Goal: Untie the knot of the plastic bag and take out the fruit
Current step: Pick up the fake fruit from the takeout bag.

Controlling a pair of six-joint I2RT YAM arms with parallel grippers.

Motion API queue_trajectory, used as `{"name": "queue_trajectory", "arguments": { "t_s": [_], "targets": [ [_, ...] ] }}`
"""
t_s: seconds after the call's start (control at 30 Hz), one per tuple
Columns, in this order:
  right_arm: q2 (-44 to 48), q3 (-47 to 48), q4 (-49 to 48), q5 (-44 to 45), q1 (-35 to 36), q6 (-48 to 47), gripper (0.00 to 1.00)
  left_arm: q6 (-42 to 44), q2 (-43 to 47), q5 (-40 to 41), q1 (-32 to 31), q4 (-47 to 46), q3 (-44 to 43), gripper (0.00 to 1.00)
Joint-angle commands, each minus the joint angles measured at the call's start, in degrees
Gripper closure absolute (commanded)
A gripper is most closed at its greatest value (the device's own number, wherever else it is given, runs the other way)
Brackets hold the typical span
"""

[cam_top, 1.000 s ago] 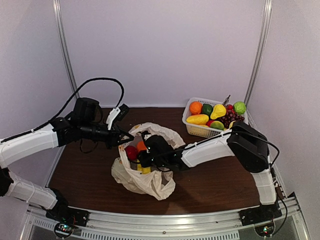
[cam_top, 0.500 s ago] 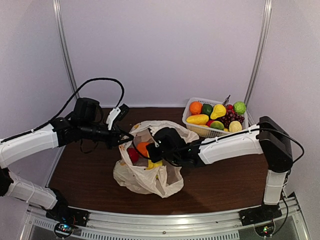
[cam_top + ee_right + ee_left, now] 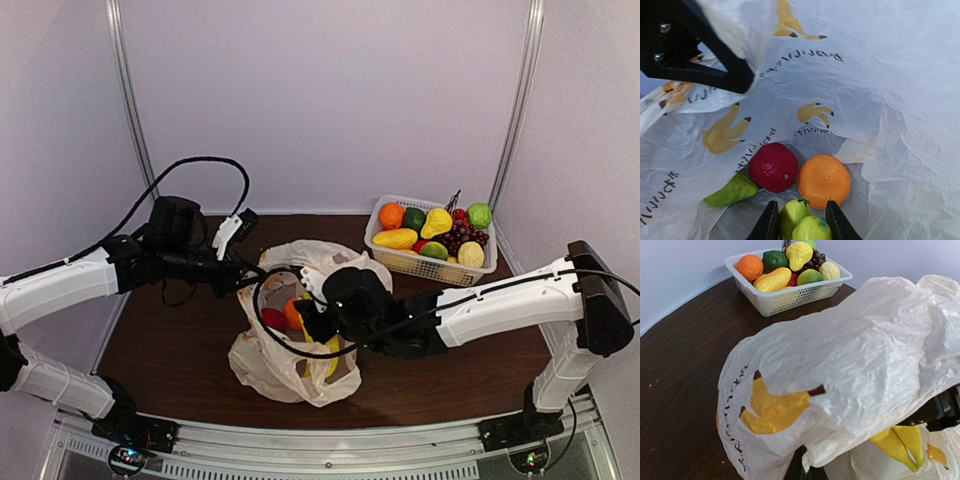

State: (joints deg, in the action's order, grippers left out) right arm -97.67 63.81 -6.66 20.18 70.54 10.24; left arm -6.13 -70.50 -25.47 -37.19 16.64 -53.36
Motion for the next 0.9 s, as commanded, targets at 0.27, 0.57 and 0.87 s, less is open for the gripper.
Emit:
{"name": "queue_trajectory", "arguments": {
  "t_s": [0.27,0.57,0.87],
  "targets": [
    [1.61,3.80,2.16,2.34,7.86,-7.45,0.84,-0.64,-0.58,0.94,-0.08,-0.59,-0.67,1.00],
    [-10.84,13.37,10.99,2.79,7.86,-3.07,0.86,-0.33,1.73,0.81,-0.08,-1.68,0.10,1.00],
    [-14.39,13.76,10.94,-1.38,7.86,-0.63,0.86,-0.47,2.59,0.81,-0.08,-1.88,0.19,1.00]
  ]
}}
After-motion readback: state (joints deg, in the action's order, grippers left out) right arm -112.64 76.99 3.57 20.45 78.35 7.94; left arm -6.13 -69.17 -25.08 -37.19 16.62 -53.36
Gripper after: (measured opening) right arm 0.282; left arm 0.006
